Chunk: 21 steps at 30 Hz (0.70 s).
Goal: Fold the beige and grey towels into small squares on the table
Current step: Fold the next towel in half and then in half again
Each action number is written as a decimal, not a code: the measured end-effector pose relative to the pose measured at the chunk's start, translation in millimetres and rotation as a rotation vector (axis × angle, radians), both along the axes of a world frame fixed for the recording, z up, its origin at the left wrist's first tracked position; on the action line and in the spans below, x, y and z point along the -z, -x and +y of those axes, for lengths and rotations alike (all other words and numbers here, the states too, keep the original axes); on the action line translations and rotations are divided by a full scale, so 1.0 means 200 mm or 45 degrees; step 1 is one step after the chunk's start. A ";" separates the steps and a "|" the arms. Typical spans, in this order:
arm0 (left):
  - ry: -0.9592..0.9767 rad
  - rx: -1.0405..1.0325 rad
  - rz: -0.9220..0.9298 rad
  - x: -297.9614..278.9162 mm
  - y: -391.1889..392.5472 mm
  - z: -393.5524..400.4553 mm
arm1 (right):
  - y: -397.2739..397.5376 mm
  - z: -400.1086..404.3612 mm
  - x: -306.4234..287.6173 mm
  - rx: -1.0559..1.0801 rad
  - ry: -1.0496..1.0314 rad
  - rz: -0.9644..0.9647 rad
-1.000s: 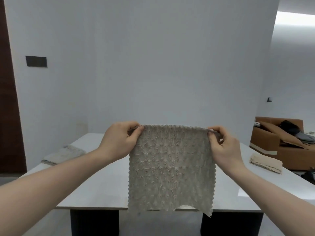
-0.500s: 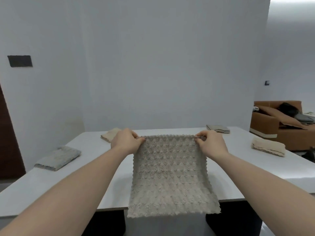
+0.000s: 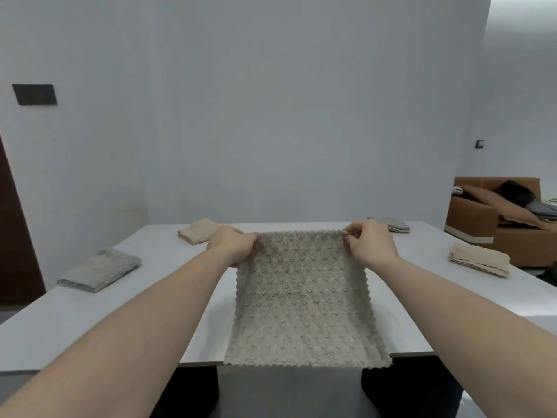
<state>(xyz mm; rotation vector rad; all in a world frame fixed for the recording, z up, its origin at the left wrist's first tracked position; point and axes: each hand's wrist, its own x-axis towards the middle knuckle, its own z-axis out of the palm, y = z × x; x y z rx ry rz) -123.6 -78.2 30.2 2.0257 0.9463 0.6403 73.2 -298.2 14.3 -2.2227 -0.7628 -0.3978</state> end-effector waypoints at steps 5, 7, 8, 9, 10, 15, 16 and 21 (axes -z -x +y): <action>0.213 -0.003 -0.093 0.03 0.01 -0.02 | 0.03 -0.04 0.08 -0.099 -0.023 0.014; 0.206 0.007 -0.103 0.05 0.03 -0.01 | 0.04 -0.07 0.09 -0.104 -0.030 0.024; 0.196 0.008 -0.105 0.06 0.04 -0.01 | 0.05 -0.08 0.10 -0.105 -0.035 0.035; 0.183 0.007 -0.104 0.06 0.05 -0.01 | 0.05 -0.10 0.11 -0.110 -0.039 0.046; 0.167 0.008 -0.100 0.07 0.07 -0.01 | 0.06 -0.11 0.12 -0.119 -0.042 0.054; 0.086 0.052 -0.047 0.11 0.16 -0.05 | 0.13 -0.22 0.17 -0.192 -0.042 0.054; 0.075 0.057 -0.033 0.12 0.18 -0.05 | 0.14 -0.25 0.19 -0.207 -0.030 0.052; 0.053 0.097 0.001 0.18 0.30 -0.11 | 0.21 -0.35 0.25 -0.263 0.016 0.058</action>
